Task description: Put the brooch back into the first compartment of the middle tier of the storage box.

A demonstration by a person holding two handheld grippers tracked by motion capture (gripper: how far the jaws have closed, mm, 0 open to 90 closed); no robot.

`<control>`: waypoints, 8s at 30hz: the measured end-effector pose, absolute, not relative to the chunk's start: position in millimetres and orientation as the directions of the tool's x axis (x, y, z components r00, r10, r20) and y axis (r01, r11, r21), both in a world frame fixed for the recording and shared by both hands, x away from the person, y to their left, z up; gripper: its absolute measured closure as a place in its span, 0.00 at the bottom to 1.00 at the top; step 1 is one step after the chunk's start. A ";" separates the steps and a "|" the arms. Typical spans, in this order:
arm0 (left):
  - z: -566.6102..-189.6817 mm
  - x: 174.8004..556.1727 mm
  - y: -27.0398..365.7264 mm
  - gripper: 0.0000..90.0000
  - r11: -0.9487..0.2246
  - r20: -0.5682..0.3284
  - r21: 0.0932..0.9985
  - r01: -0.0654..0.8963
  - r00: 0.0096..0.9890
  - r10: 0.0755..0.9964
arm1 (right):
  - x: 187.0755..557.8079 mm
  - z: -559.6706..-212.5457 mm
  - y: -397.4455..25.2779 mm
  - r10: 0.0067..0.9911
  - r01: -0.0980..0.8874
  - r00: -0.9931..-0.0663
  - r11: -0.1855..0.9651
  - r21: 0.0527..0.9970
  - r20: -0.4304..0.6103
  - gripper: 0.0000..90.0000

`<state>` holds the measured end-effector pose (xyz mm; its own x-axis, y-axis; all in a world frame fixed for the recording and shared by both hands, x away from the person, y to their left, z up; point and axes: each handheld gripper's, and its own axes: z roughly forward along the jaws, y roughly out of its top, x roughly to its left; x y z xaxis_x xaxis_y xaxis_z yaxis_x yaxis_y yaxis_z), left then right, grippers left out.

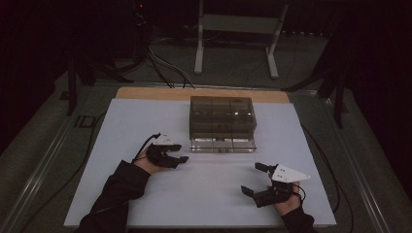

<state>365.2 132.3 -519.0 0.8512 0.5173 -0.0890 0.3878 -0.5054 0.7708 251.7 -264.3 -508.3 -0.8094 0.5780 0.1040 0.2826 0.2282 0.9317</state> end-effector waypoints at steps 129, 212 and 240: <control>-423.5 360.1 125.9 0.97 -0.507 0.025 0.789 0.347 0.807 0.590 | 251.9 -508.0 -264.7 0.584 0.292 -0.804 0.226 0.929 0.111 0.00; -475.7 395.8 59.7 0.97 -0.492 -0.074 0.784 0.378 0.844 0.531 | 251.3 -508.0 -265.0 0.575 0.287 -0.811 0.227 0.931 0.109 0.00; -465.9 397.0 56.6 0.96 -0.490 -0.034 0.793 0.363 0.828 0.559 | 251.4 -507.7 -265.9 0.573 0.290 -0.811 0.220 0.931 0.117 0.00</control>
<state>397.0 56.6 -465.9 0.8284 0.5591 -0.0340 0.3631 -0.4898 0.7926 251.4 -265.9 -507.7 -0.8112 0.5730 0.1166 0.2896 0.2204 0.9314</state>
